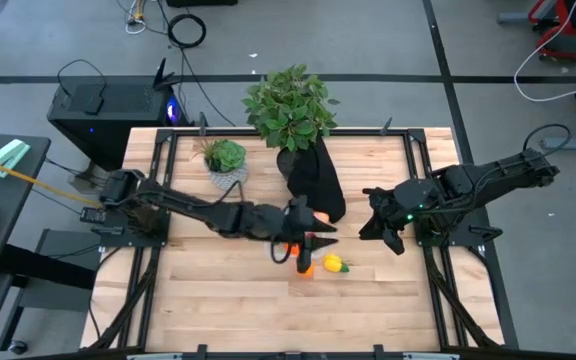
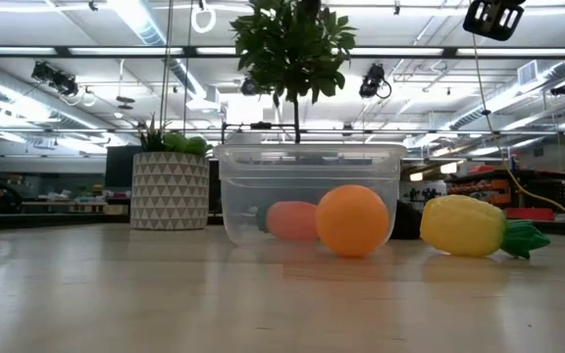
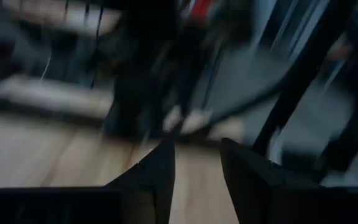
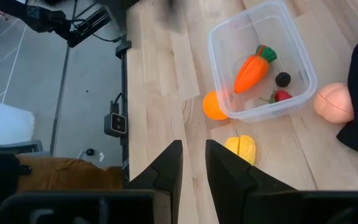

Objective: Pick and placing Produce into tupperware
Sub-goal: Put the yellow pineapple into the transparent bin

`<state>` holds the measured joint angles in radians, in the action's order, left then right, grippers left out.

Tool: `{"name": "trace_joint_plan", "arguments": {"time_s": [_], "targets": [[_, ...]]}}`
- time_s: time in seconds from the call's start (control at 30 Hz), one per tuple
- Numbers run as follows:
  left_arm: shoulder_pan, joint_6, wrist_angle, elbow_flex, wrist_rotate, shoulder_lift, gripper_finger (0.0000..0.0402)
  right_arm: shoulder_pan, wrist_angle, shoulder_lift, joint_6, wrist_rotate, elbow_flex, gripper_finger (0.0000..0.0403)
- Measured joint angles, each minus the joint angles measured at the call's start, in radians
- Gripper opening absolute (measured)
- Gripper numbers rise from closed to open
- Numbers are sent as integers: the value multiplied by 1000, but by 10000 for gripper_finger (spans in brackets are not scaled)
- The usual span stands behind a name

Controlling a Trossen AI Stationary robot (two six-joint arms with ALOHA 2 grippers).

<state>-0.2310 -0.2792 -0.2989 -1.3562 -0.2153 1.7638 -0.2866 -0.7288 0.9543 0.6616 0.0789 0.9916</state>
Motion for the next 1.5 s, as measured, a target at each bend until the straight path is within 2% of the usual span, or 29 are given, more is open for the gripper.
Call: {"name": "trace_joint_plan", "arguments": {"time_s": [0.1, 0.27, 0.47, 0.63, 0.77, 1.1, 1.27, 1.5], "targets": [[-25, 3, -255, 13, -34, 12, 123, 0, 0, 0, 0, 0, 0, 78], [-43, 17, -542, 103, -126, 19, 105, 0, 1, 0, -2, 0, 0, 78], [-41, -46, -990, 355, -198, 20, 89, 0, 1, 0, 13, 0, 0, 78], [-47, -42, -1267, 560, -217, 5, 76, 0, 1, 0, 22, 0, 0, 78], [-44, -50, -1276, 698, -260, -46, 69, 0, 1, 0, 40, 0, 0, 78], [14, -77, -1273, 989, -265, -274, 63, -33, 5, 42, 89, -2, 0, 78], [23, -77, -1271, 1084, -263, -379, 63, -95, 18, 116, 145, -38, 0, 78], [20, -123, -1265, 1160, -253, -435, 62, -179, 19, 256, 238, -75, 0, 78]]}}
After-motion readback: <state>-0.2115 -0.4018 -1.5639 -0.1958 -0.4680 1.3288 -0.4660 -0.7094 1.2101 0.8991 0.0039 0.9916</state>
